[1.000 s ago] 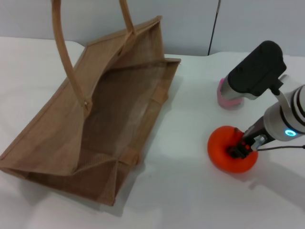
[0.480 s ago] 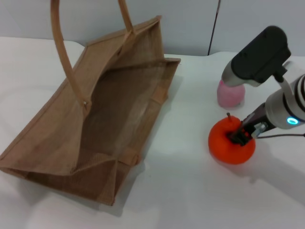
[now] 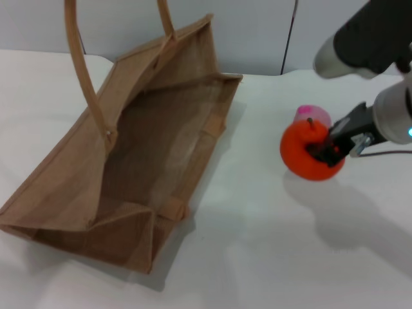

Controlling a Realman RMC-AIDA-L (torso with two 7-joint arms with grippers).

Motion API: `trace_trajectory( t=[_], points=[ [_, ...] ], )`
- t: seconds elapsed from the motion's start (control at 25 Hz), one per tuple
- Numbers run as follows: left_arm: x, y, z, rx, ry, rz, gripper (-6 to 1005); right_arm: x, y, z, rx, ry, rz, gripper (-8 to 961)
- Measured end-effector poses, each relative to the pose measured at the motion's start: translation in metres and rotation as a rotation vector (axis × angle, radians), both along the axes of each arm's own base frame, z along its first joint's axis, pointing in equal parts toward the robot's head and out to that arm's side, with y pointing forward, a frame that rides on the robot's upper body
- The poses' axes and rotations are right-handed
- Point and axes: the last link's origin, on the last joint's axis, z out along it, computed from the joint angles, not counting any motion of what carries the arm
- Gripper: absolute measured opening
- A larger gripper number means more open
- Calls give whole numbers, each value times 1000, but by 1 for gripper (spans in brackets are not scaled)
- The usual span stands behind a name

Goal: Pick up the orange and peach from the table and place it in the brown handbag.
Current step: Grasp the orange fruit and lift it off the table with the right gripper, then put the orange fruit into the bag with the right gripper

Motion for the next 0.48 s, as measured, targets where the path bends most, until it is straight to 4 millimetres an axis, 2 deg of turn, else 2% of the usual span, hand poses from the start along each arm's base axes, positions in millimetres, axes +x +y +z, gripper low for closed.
trace_trajectory(
  t=[0.2,0.32,0.48],
  points=[
    [10,1,-2,-9,-4,-32,125,-37,-16,14,10,64,122,251],
    [19,0,-4,-23,-27,-70,125,-53,-22,12,-27,139,178,216],
    [29,-1,-7,-44,-46,-108,126,-63,-16,3,-52,241,225,175]
  ],
)
